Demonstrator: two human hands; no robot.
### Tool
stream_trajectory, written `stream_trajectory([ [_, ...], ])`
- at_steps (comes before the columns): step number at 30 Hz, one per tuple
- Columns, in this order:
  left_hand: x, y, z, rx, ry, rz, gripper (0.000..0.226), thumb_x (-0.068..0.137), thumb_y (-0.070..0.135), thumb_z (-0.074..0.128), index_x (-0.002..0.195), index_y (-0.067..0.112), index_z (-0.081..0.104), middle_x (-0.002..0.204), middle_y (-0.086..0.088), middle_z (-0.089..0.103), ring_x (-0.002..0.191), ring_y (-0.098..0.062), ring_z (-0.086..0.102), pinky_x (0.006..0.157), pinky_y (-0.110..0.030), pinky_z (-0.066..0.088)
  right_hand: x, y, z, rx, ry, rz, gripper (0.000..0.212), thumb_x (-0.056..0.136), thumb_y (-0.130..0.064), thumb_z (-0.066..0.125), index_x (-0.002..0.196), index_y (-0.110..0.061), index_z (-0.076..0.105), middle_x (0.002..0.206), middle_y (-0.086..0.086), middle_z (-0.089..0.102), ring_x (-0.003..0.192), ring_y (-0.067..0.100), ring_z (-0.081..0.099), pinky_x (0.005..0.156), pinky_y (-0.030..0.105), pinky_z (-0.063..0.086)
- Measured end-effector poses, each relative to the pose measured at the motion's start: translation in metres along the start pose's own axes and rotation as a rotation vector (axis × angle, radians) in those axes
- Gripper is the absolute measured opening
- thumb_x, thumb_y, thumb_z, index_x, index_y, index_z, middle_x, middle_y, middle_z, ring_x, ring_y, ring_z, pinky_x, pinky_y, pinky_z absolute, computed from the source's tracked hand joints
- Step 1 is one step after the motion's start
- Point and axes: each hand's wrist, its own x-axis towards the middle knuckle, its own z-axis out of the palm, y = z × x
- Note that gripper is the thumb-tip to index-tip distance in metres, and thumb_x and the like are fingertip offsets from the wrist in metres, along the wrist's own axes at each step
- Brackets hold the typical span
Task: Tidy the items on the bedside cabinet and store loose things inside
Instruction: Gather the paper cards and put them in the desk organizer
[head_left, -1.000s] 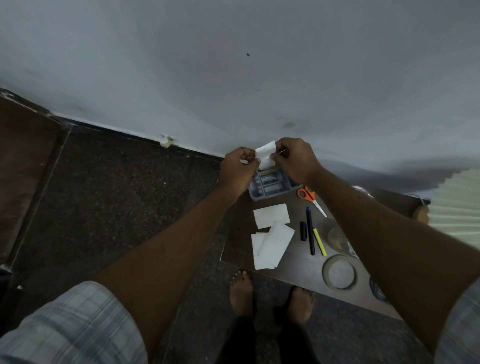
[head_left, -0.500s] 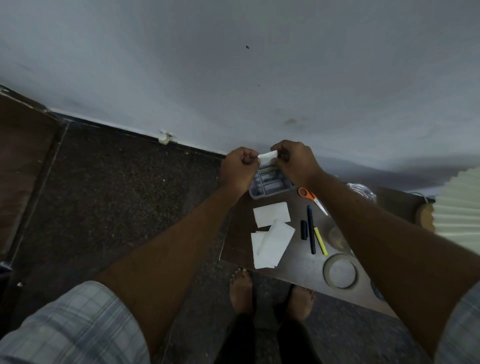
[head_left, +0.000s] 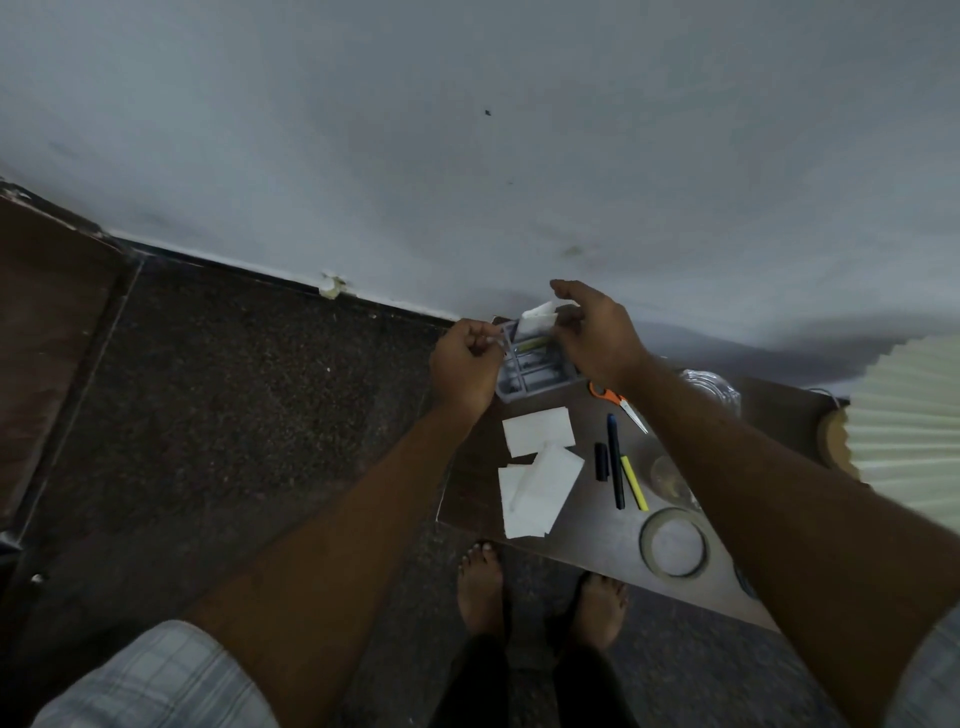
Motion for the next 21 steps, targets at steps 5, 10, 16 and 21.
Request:
stream_trajectory([
  [5, -0.025, -0.016, -0.009, -0.065, -0.001, -0.057, 0.015, 0.088, 0.002, 0.065, 0.095, 0.015, 0.067, 0.083, 0.009, 0.066, 0.074, 0.001, 0.063, 0.062, -0.012, 0.049, -0.021, -0.001, -0.004, 0.061, 0.027, 0.003, 0.061, 0.089, 0.000, 0.065, 0.145, -0.016, 0.046, 0.131, 0.007, 0.057, 0.108, 0.013, 0.056, 0.085, 0.011, 0.046],
  [10, -0.052, -0.036, -0.013, -0.038, 0.007, -0.114, 0.015, 0.087, 0.002, 0.065, 0.097, 0.013, 0.068, 0.088, -0.001, 0.068, 0.082, -0.015, 0.065, 0.072, -0.028, 0.054, -0.044, 0.006, -0.009, 0.123, 0.090, -0.013, 0.054, 0.088, -0.007, 0.069, 0.137, -0.018, 0.051, 0.131, 0.001, 0.057, 0.108, 0.014, 0.060, 0.071, 0.008, 0.048],
  [16, -0.072, -0.060, -0.008, 0.037, -0.073, -0.216, 0.015, 0.086, 0.007, 0.067, 0.093, 0.020, 0.069, 0.090, 0.003, 0.069, 0.087, -0.019, 0.067, 0.077, -0.037, 0.058, -0.076, 0.013, -0.008, 0.167, 0.104, 0.003, 0.036, 0.086, -0.009, 0.071, 0.117, -0.022, 0.057, 0.102, -0.010, 0.065, 0.088, 0.005, 0.065, 0.072, 0.020, 0.055],
  [21, -0.082, -0.074, 0.000, 0.107, -0.172, -0.280, 0.016, 0.086, 0.008, 0.069, 0.101, 0.013, 0.072, 0.099, -0.004, 0.072, 0.095, -0.021, 0.069, 0.086, -0.040, 0.058, -0.098, 0.029, 0.009, 0.064, 0.128, 0.108, 0.024, 0.086, -0.014, 0.072, 0.107, -0.017, 0.062, 0.092, -0.004, 0.067, 0.083, 0.009, 0.064, 0.073, 0.026, 0.054],
])
